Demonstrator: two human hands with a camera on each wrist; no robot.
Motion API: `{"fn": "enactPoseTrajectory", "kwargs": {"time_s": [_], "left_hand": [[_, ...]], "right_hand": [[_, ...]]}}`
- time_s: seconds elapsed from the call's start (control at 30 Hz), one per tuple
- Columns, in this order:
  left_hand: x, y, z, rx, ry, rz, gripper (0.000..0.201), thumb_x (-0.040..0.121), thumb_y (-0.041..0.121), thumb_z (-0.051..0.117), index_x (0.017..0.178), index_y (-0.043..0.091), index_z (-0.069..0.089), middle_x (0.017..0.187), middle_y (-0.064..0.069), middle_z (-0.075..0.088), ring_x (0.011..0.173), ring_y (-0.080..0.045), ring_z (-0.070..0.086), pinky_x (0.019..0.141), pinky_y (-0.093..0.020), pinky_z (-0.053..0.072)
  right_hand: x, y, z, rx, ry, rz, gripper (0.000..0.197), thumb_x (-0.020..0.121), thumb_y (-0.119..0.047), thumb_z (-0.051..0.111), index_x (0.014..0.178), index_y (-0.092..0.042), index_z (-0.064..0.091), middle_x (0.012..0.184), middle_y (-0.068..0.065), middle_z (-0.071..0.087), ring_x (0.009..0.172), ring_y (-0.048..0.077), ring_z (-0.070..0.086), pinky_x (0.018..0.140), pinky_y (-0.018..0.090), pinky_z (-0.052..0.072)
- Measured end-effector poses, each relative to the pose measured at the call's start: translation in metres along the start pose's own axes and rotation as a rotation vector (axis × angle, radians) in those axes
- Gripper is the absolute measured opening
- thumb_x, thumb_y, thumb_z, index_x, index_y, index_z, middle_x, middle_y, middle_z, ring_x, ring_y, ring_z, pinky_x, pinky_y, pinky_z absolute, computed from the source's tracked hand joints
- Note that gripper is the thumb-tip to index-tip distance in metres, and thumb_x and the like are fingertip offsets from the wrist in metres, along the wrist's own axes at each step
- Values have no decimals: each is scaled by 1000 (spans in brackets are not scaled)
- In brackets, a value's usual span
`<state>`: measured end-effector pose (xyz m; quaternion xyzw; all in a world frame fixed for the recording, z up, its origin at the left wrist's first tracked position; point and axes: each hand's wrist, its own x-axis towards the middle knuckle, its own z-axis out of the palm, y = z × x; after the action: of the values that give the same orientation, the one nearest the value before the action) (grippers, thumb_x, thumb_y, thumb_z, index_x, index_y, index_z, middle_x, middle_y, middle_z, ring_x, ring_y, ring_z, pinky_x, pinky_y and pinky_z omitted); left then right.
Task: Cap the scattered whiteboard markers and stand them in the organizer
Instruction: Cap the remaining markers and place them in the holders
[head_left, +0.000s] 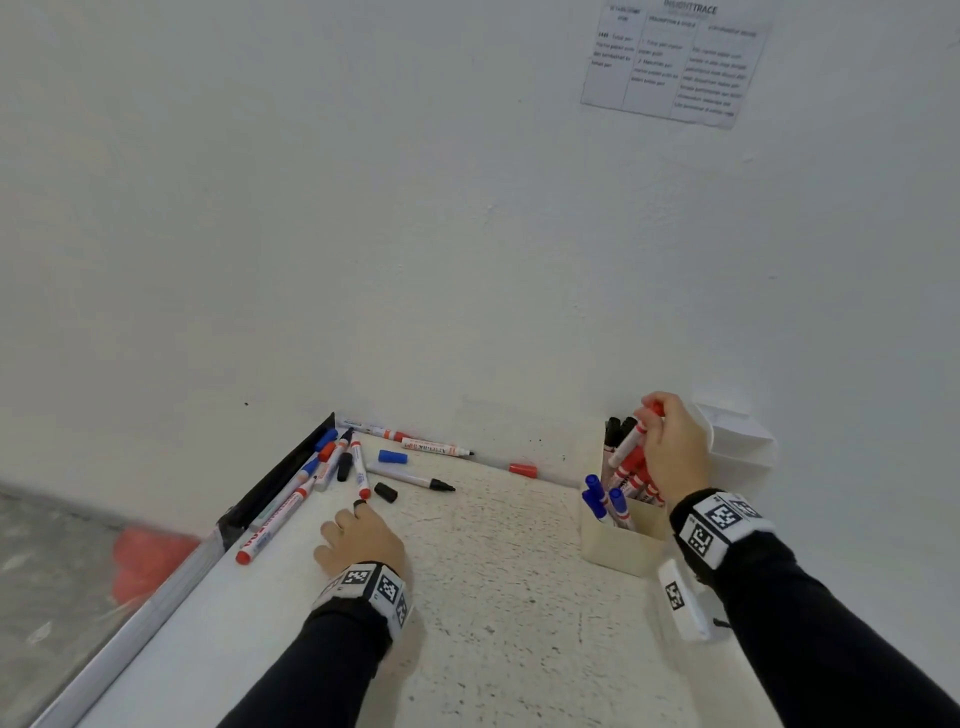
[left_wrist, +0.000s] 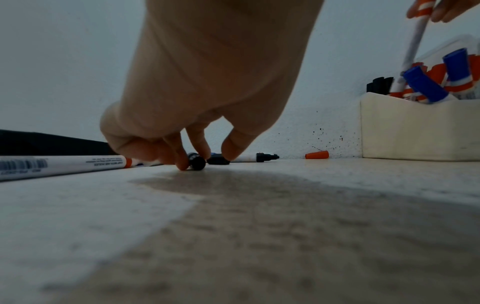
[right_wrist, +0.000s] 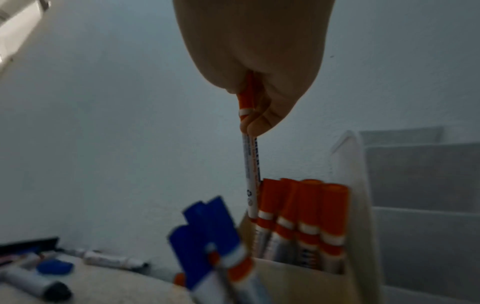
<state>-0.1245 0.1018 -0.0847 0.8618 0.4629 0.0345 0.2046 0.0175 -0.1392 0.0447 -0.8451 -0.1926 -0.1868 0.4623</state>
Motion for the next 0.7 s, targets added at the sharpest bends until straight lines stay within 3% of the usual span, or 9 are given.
{"fn": "enactPoseTrajectory", "kwargs": {"time_s": [0.13,0.23,0.3,0.43,0.53,0.7], "left_hand": [[1,-1,0,-36,-33,37,35,94,26,45,127,16,41,127,-7,44,118,-22,42,96,-36,40],[2,-1,1,-133,-22,48,33,95,23,44,127,15,40,123,-9,47,113,-23,47,93,-35,43],[4,1,1,-260,6,52,38,94,15,45,131,14,36,120,-12,49,110,-25,49,90,-34,45],[9,8,3,-469,-32,155,51,92,1,43,140,14,34,131,-17,41,112,-26,49,98,-36,45],[9,8,3,-506,-23,220,50,93,2,42,141,15,36,132,-17,38,99,-21,50,94,-30,45],[5,8,1,-543,-31,258,43,94,6,45,136,13,40,135,-17,37,84,-9,41,79,-20,37]], "right_hand": [[5,25,-2,-96,-19,82,21,99,-19,35,109,-11,52,94,14,60,66,17,55,55,20,41],[4,25,3,-166,-29,58,27,98,-14,36,120,-8,52,106,15,56,80,19,52,71,25,42],[3,19,4,-128,30,43,27,97,-12,40,123,-8,48,102,10,52,83,17,52,74,25,43],[5,24,8,-114,91,12,12,93,-14,50,105,-10,51,92,7,58,82,22,60,76,33,52],[9,29,10,-176,11,-2,13,93,-18,52,103,-10,49,89,7,60,76,22,60,72,34,53],[16,24,12,-239,-102,53,9,93,-14,51,92,-14,42,81,9,59,71,24,58,58,24,42]]}}
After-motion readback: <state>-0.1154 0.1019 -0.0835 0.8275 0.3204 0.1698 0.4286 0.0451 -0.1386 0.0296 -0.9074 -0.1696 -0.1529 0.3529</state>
